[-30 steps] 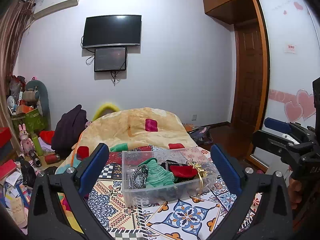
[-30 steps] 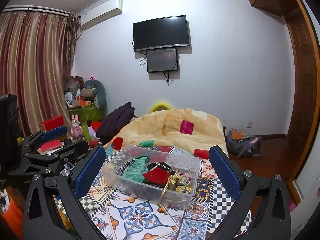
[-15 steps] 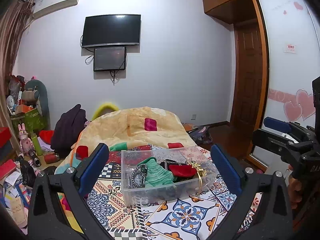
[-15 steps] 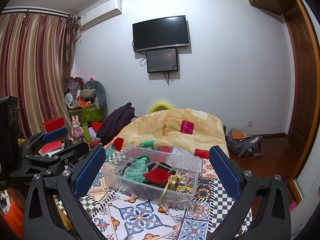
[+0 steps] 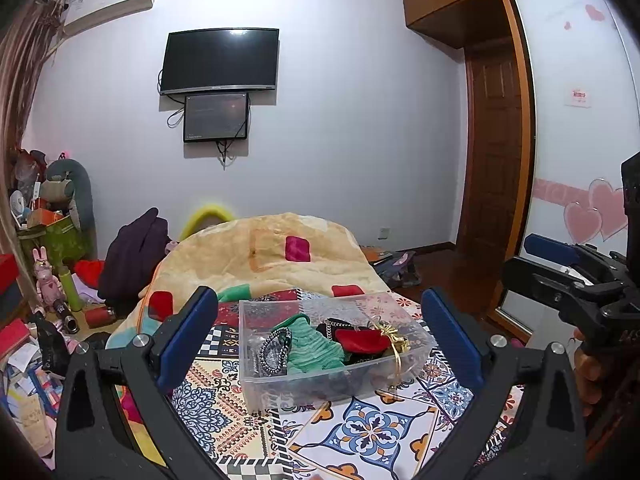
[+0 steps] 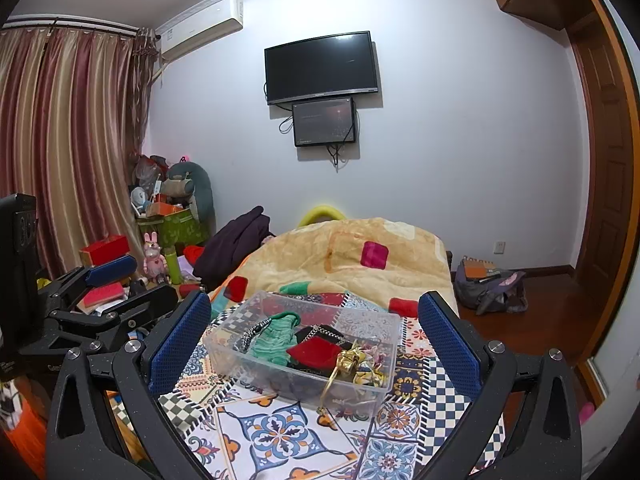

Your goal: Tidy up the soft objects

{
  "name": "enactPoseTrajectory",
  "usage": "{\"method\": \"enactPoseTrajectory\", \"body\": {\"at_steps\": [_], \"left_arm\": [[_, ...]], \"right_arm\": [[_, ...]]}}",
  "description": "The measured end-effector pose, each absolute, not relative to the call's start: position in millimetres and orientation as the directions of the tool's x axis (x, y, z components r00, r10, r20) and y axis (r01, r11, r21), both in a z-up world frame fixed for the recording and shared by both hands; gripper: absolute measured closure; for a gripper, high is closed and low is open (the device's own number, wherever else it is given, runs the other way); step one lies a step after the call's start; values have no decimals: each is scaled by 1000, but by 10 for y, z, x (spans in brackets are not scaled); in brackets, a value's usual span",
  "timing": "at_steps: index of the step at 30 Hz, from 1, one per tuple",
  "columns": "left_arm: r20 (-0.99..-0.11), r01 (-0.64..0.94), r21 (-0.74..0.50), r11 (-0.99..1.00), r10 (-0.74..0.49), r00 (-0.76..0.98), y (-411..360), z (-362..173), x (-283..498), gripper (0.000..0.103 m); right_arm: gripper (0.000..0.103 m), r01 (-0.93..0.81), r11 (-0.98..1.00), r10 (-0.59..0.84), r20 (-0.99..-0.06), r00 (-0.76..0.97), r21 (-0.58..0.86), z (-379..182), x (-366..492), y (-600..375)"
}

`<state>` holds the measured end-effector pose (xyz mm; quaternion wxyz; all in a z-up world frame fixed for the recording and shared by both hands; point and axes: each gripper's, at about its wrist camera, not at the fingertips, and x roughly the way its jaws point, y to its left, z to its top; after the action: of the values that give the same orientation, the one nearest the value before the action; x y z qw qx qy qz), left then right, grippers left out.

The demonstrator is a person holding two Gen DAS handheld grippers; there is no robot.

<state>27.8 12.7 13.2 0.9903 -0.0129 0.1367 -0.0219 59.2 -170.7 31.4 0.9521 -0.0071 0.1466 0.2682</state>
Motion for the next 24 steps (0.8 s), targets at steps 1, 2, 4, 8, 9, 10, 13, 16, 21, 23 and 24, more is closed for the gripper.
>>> {"method": "enactPoseTrajectory", "body": {"at_steps": [1, 2, 4, 8, 9, 10, 13, 16, 21, 23, 24], "left_arm": [[-274, 42, -33, 999, -49, 961, 130, 127, 279, 0], [-274, 43, -34, 998, -51, 960, 130, 128, 280, 0], [-274, 43, -36, 998, -51, 960, 134, 131, 281, 0], [-273, 44, -37, 998, -53, 960, 137, 132, 278, 0], [-273, 44, -37, 998, -53, 961, 142, 142, 276, 0], [-273, 44, -37, 998, -53, 961, 143, 142, 275, 0], [-273, 45, -38, 998, -53, 961, 142, 141, 275, 0], [-274, 47, -39, 998, -56, 960, 146, 157, 275, 0], [-281, 50, -46, 998, -61, 958, 161, 163, 287, 0], [-284, 52, -50, 997, -64, 957, 165, 158, 291, 0], [-285, 54, -50, 997, -66, 956, 165, 156, 294, 0]], "right_arm": [[0, -513, 856, 509, -283, 813, 66, 307, 593, -1711], [0, -514, 855, 510, -284, 812, 67, 308, 594, -1711], [0, -513, 856, 509, -285, 812, 68, 314, 596, -1712], [0, -513, 856, 510, -284, 812, 68, 308, 599, -1714], [0, -512, 856, 509, -285, 812, 69, 314, 600, -1713], [0, -513, 856, 509, -285, 812, 69, 304, 601, -1716], [0, -510, 857, 508, -287, 812, 73, 292, 605, -1712], [0, -508, 858, 506, -290, 812, 74, 280, 611, -1706], [0, -506, 859, 505, -294, 812, 77, 269, 613, -1698], [0, -505, 859, 504, -296, 812, 78, 263, 612, -1692], [0, -505, 859, 504, -297, 811, 79, 262, 614, -1690]]}}
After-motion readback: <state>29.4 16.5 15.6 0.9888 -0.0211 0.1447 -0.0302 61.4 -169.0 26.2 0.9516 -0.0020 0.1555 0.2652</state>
